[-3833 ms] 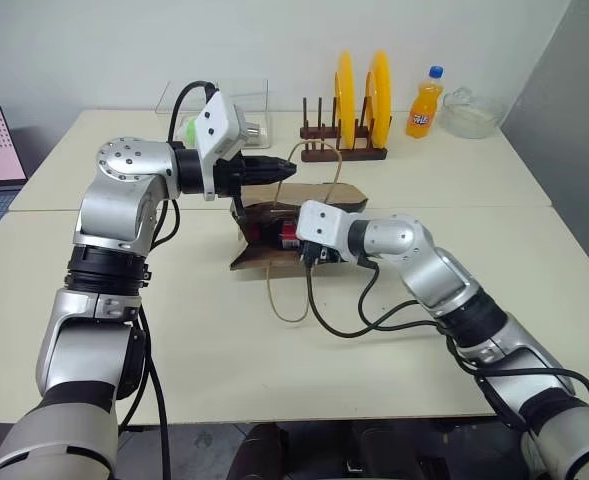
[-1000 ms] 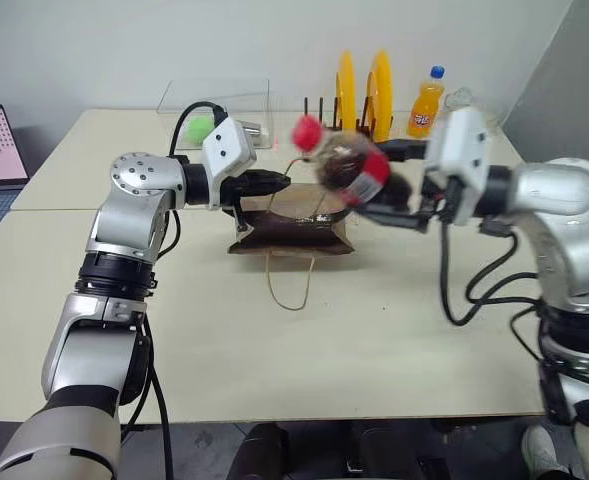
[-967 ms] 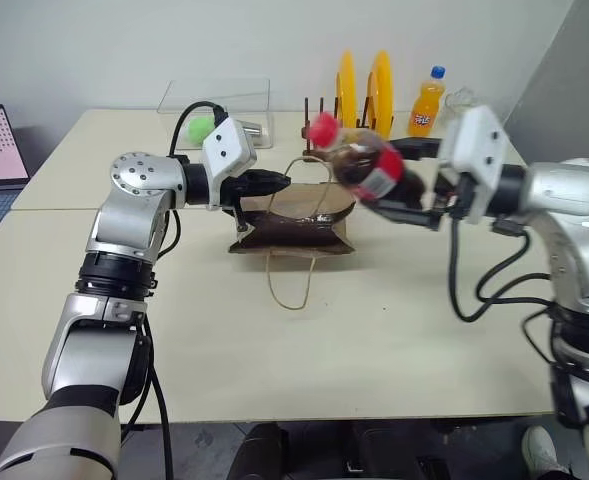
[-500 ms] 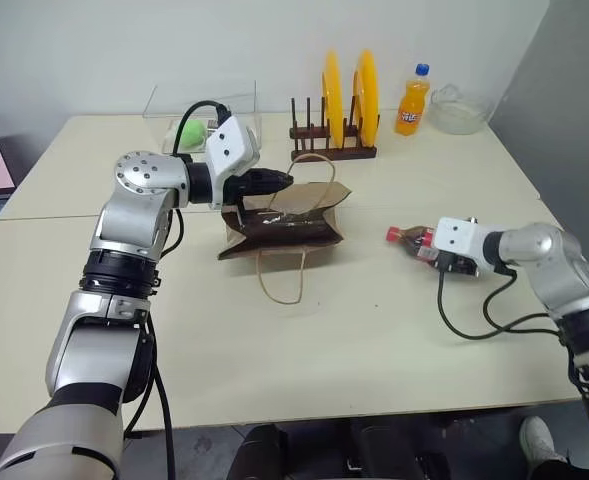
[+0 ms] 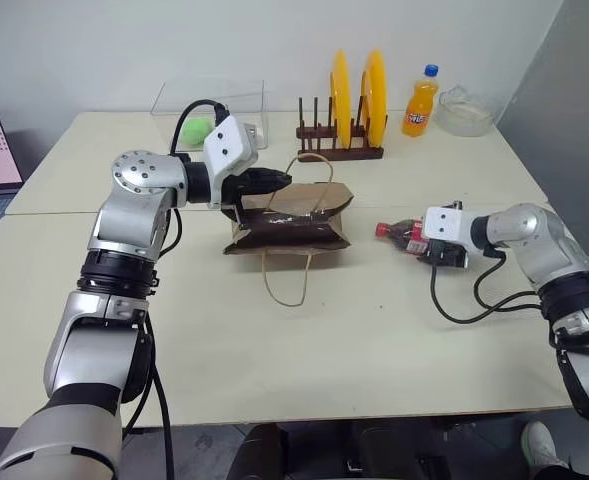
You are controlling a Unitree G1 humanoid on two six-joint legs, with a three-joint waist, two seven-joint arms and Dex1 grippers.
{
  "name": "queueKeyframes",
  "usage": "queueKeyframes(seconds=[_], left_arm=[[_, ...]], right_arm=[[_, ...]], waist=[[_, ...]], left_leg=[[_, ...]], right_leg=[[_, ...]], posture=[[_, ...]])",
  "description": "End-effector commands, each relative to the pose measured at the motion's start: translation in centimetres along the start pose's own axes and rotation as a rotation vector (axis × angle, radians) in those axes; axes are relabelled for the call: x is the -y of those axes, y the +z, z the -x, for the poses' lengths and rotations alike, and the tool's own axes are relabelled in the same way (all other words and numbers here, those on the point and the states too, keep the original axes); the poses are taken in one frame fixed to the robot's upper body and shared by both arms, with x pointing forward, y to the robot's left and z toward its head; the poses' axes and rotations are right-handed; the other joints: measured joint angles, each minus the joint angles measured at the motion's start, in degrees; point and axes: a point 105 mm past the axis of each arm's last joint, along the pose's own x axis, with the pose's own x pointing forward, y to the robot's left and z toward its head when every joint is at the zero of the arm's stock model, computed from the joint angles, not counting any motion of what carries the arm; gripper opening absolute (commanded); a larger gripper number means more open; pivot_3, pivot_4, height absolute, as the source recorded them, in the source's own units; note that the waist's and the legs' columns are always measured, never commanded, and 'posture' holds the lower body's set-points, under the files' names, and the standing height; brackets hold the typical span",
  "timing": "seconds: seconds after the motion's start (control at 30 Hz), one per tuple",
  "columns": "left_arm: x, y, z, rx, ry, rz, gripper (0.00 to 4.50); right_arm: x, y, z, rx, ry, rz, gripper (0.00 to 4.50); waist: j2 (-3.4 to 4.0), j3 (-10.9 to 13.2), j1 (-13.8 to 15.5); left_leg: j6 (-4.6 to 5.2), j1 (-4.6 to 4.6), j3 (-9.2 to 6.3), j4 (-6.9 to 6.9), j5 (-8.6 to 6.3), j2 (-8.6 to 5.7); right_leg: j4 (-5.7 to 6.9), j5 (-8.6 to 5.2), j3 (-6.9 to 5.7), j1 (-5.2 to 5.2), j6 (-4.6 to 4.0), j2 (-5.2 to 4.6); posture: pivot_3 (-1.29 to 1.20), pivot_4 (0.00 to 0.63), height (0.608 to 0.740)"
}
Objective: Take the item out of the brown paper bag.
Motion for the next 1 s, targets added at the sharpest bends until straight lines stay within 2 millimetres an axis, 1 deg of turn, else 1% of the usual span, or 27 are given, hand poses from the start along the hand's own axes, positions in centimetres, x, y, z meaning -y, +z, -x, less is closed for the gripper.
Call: queueKeyframes(seconds=[0.03, 0.1, 0.2, 0.27, 0.33, 0.4, 0.47, 0.53, 0.63, 0.73, 0.83, 1.0], left_arm=[[-0.6, 1.2, 0.4, 0.022, 0.031, -0.039, 0.00], [-0.7, 1.2, 0.3, 0.022, 0.034, -0.038, 0.00], [-1.1, 1.2, 0.2, 0.019, 0.050, -0.037, 0.00], [-1.4, 1.2, 0.0, 0.018, 0.062, -0.037, 0.00], [-1.7, 1.3, -0.1, 0.020, 0.074, -0.034, 0.00], [-2.2, 1.4, -0.5, 0.020, 0.098, -0.030, 0.00], [-3.1, 1.6, -1.2, 0.022, 0.146, -0.021, 0.00], [-4.1, 2.0, -1.6, 0.040, 0.202, -0.027, 0.00], [-5.2, 1.9, -2.0, 0.025, 0.247, -0.045, 0.00], [-5.8, 1.6, -2.1, 0.001, 0.260, -0.049, 0.55], [-6.6, 1.6, -2.0, -0.008, 0.288, -0.060, 1.43], [-7.5, 1.7, -1.2, -0.012, 0.323, -0.096, 2.95]], right_arm=[[2.0, 1.6, 2.4, 0.077, -0.062, 0.034, 4.45], [1.9, 2.4, 3.8, 0.102, -0.063, 0.067, 4.45], [1.3, 4.7, 6.3, 0.188, -0.054, 0.065, 4.45], [0.9, 6.6, 8.1, 0.264, -0.062, 0.034, 4.45], [0.4, 7.8, 9.2, 0.315, -0.067, -0.001, 4.45], [-0.1, 9.9, 10.4, 0.441, -0.089, -0.098, 4.45], [-0.6, 11.4, 11.0, 0.534, -0.126, -0.201, 4.45], [-0.8, 11.9, 11.0, 0.576, -0.167, -0.294, 4.45], [-1.2, 12.3, 10.3, 0.602, -0.223, -0.376, 4.45], [-1.2, 13.0, 10.0, 0.634, -0.269, -0.436, 4.50], [-1.0, 13.4, 9.6, 0.642, -0.298, -0.471, 4.50], [-1.4, 13.6, 9.1, 0.641, -0.284, -0.491, 4.50]], waist=[[0.00, 0.0, 0.0], [0.00, 0.0, 0.0], [0.00, 0.0, 0.2], [0.00, 0.0, 0.3], [0.00, 0.0, 0.2], [0.00, 0.0, 0.3], [0.00, 0.0, 0.4], [-0.01, 0.0, 0.5], [-0.01, 0.0, 0.6], [-0.01, 0.0, 0.4], [-0.01, 0.0, 0.4], [-0.01, 0.0, 0.4]], left_leg=[[0.00, 0.00, 0.00, 0.00, 0.00, 0.00], [-0.01, -0.01, 0.00, 0.00, 0.00, 0.00], [0.00, -0.05, -0.06, 0.00, 0.00, 0.00], [0.01, -0.06, -0.06, 0.00, -0.01, 0.00], [0.08, -0.05, -0.09, 0.00, -0.05, 0.00], [0.09, -0.04, -0.11, 0.03, -0.05, 0.00], [0.09, -0.01, -0.19, 0.05, -0.05, 0.00], [0.09, -0.01, -0.23, 0.05, -0.05, 0.00], [0.08, -0.02, -0.18, 0.07, -0.05, -0.04], [0.07, -0.03, -0.13, 0.04, -0.04, -0.05], [0.07, -0.05, -0.17, 0.02, -0.04, -0.05], [0.10, -0.08, -0.15, 0.03, -0.06, -0.07]], right_leg=[[0.00, 0.00, 0.00, 0.00, 0.00, 0.00], [-0.01, 0.00, 0.00, 0.00, 0.00, 0.00], [-0.04, -0.01, -0.04, 0.00, 0.01, 0.00], [-0.06, -0.01, -0.05, 0.00, 0.01, -0.01], [-0.03, -0.01, -0.06, 0.01, 0.01, -0.01], [-0.01, 0.00, -0.08, 0.03, 0.01, -0.01], [-0.02, -0.01, -0.13, 0.09, 0.02, 0.00], [-0.01, -0.01, -0.17, 0.11, 0.03, -0.01], [-0.03, 0.01, -0.13, 0.10, 0.05, -0.03], [-0.02, 0.02, -0.09, 0.04, 0.06, -0.04], [-0.02, 0.02, -0.13, 0.02, 0.06, -0.04], [-0.05, 0.01, -0.12, 0.03, 0.07, -0.04]], posture=[[0.00, 0.150, 0.740], [0.00, 0.150, 0.740], [0.00, 0.150, 0.740], [0.00, 0.150, 0.740], [0.00, 0.150, 0.740], [0.00, 0.150, 0.740], [0.00, 0.150, 0.740], [0.00, 0.150, 0.740], [0.00, 0.150, 0.740], [0.00, 0.150, 0.740], [0.00, 0.150, 0.740], [0.00, 0.150, 0.740]])
